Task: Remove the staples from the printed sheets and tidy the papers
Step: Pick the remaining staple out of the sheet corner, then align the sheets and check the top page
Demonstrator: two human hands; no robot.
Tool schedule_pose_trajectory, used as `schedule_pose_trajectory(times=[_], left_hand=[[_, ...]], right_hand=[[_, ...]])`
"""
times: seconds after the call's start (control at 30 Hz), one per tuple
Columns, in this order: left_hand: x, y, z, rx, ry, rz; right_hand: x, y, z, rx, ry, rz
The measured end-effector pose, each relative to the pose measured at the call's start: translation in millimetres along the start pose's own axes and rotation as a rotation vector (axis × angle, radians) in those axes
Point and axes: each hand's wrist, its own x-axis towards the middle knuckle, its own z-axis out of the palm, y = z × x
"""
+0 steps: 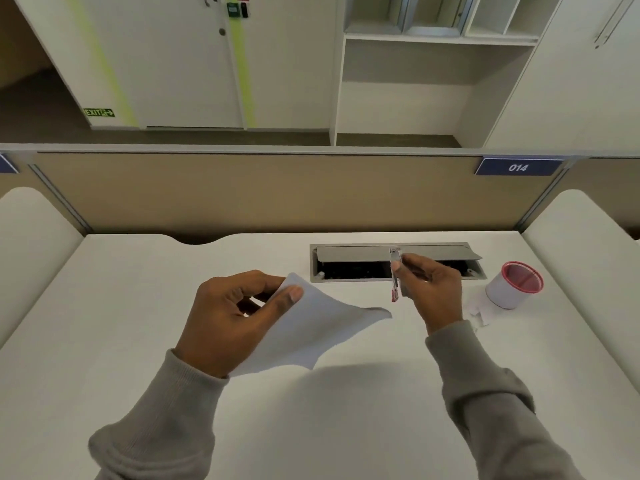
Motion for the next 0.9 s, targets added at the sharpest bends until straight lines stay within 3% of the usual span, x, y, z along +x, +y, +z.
schedule_pose_trajectory(times=[0.17,0.3,0.43,0.67,0.9], left_hand=[[3.3,-4.3,-5.7,0.035,0.001,-0.020],[5.2,-6.2,-9.0,0.057,-0.015,-0.031],[4.9,-8.6,-9.7,0.057,-0.029,-0.041],[7.7,-12.2,-3.4,0.030,-0.027,-0.050],[11.6,-15.6,0.3,0.010,-0.043,-0.051]], right_hand=[[27.9,84.3,20.7,-0.062,0.147,0.368],[37.3,142.8,37.7,0.197,0.226,0.682],[32.5,171.4,50.8,0.440,0.409,0.818],[27.1,186.4,68.3,0.409,0.495,0.766],[27.5,194.8,70.4,-0.432,0.212,0.471]])
